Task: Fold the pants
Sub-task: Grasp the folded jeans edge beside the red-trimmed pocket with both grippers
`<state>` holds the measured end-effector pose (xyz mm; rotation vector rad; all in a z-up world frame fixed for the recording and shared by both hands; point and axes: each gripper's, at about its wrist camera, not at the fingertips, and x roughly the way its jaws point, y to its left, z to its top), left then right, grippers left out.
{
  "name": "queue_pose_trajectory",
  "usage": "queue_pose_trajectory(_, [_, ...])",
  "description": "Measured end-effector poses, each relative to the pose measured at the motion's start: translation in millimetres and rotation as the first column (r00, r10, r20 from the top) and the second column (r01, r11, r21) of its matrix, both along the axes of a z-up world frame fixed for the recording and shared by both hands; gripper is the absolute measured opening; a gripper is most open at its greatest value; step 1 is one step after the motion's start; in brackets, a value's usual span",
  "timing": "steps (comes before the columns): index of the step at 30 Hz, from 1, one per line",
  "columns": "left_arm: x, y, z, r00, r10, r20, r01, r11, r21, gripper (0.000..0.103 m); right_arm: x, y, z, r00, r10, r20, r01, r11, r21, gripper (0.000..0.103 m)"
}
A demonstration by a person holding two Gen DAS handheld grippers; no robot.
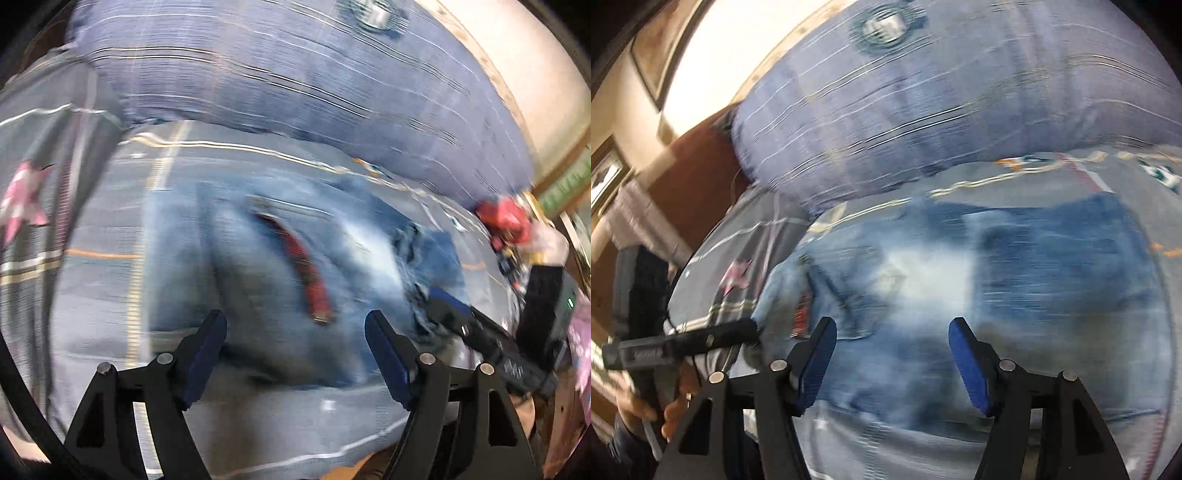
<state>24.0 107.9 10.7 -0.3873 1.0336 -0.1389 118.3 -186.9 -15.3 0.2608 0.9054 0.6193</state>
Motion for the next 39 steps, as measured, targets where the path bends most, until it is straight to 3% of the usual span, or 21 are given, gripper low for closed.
queue_pose_trajectory(5, [8,16,-16,0.999,0.035,-0.026,-0.034,0.999,0.041,0.078,-9,44,-1,0.994,0.106,0.016,-0.105,0.993,-0.058,0.067])
queue_pose_trajectory(8, [20,21,-49,0.993,0.025,-0.115,-0.018,0.998,0.055,0.079,-15,71,-8,0.986,0.165,0.014,-0.162,0.981,-0.108,0.067])
queue_pose_trajectory(10, [24,23,-67,0.988,0.021,-0.154,-0.019,1.000,0.015,0.079,-18,87,-21,0.979,0.205,-0.008,-0.204,0.965,-0.164,0.067])
queue_pose_trajectory(13, [23,29,-63,0.991,0.013,-0.132,-0.015,1.000,-0.016,0.080,-26,102,-33,0.975,0.221,-0.007,-0.215,0.940,-0.265,0.068])
queue_pose_trajectory(17, [24,42,-52,0.994,0.029,-0.102,-0.031,0.999,-0.023,0.080,-38,113,-15,0.966,0.250,0.069,-0.220,0.931,-0.293,0.068])
queue_pose_trajectory(20, [26,52,-50,0.994,0.040,-0.100,-0.044,0.998,-0.035,0.080,-50,131,-2,0.941,0.314,0.125,-0.261,0.910,-0.321,0.068])
queue_pose_trajectory(23, [22,61,-53,0.992,0.061,-0.108,-0.065,0.997,-0.033,0.080,-58,152,1,0.917,0.378,0.127,-0.323,0.891,-0.320,0.068])
queue_pose_trajectory(27, [19,78,-60,0.988,0.088,-0.126,-0.094,0.994,-0.047,0.080,-66,181,-9,0.891,0.440,0.112,-0.384,0.862,-0.333,0.068])
queue_pose_trajectory(30, [19,87,-60,0.987,0.100,-0.128,-0.108,0.993,-0.055,0.080,-73,196,-15,0.878,0.462,0.126,-0.388,0.841,-0.376,0.075])
queue_pose_trajectory(39, [25,96,-65,0.985,0.098,-0.144,-0.113,0.989,-0.098,0.080,-75,228,-39,0.835,0.527,0.157,-0.394,0.773,-0.497,0.075])
